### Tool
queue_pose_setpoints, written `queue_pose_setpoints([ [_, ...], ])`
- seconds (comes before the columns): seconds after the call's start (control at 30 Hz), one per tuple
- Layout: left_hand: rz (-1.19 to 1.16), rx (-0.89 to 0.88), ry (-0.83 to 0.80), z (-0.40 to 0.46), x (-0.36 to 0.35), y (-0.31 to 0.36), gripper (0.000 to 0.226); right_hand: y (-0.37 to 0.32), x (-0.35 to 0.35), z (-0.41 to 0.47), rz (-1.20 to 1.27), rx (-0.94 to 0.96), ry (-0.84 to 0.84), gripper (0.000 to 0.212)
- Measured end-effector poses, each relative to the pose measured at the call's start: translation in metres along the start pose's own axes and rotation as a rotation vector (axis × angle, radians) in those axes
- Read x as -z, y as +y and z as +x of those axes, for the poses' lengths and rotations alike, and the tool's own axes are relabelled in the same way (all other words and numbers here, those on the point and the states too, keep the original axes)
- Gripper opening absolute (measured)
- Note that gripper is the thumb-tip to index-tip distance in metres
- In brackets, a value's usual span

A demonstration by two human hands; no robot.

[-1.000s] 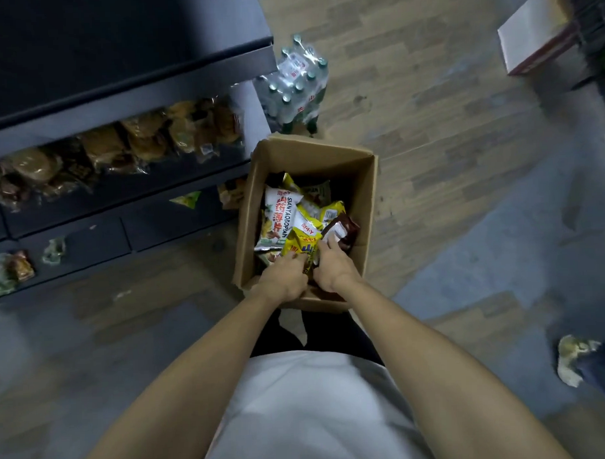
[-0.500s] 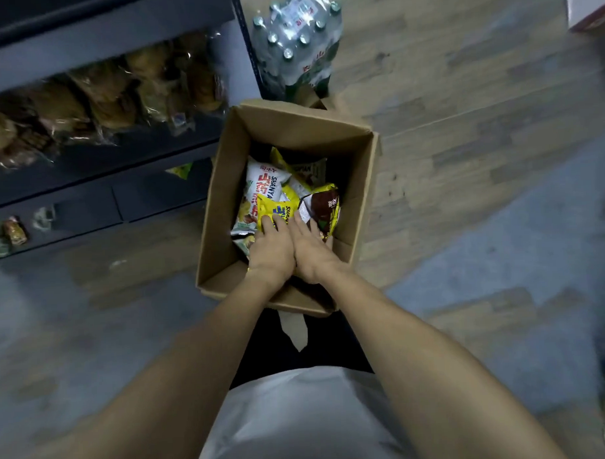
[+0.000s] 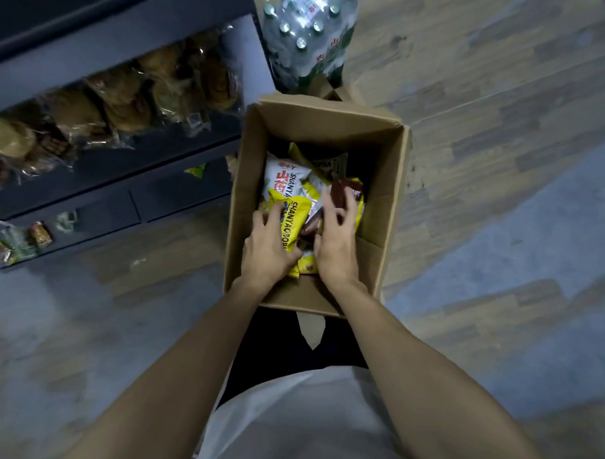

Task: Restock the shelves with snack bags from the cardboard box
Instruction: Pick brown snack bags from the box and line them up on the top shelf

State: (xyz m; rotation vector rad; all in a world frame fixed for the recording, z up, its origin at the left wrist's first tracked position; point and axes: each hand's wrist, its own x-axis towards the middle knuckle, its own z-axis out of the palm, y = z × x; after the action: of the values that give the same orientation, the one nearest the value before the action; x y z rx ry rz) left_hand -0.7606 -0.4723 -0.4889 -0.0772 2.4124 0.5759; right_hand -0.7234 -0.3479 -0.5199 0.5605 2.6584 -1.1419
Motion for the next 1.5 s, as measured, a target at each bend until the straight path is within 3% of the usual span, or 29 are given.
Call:
queue_pose_setpoints([
  [0.1,-0.043,-0.04,0.083,-0.003,0.008,-0.002,0.079,-0.003,0.002,0.008,0.123,-0.243,0.061,0.095],
  [0.17,-0.066,-0.063,0.135,0.0,0.008,-0.002,0.075,-0.005,0.0,0.014,0.112,-0.353,0.017,0.095],
  [0.27,-0.02,-0.056,0.109,0.011,-0.001,-0.004,0.074,-0.005,-0.005,0.019,-0.072,-0.329,-0.065,0.087],
  [0.37,0.069,-0.041,-0.011,0.023,-0.014,-0.01,0.078,-0.009,-0.01,0.027,-0.034,-0.42,-0.161,0.082],
  [0.47,0.154,-0.046,-0.054,0.03,-0.023,-0.018,0.084,-0.013,-0.024,0.035,-0.04,-0.467,-0.143,0.081],
  [0.57,0.138,-0.016,-0.037,0.036,-0.025,-0.024,0.086,-0.018,-0.032,0.043,-0.015,-0.531,-0.119,0.094],
  [0.77,0.127,0.063,-0.057,0.034,0.004,-0.005,0.075,-0.029,-0.014,0.053,0.056,-0.637,-0.082,0.098],
  [1.2,0.104,-0.33,0.167,-0.033,0.072,0.016,0.072,-0.088,0.069,0.004,-0.187,-0.292,0.0,0.085],
  [1.5,0.097,-0.328,0.204,-0.061,0.072,-0.001,0.076,-0.087,0.091,-0.041,-0.234,-0.211,0.003,0.083],
])
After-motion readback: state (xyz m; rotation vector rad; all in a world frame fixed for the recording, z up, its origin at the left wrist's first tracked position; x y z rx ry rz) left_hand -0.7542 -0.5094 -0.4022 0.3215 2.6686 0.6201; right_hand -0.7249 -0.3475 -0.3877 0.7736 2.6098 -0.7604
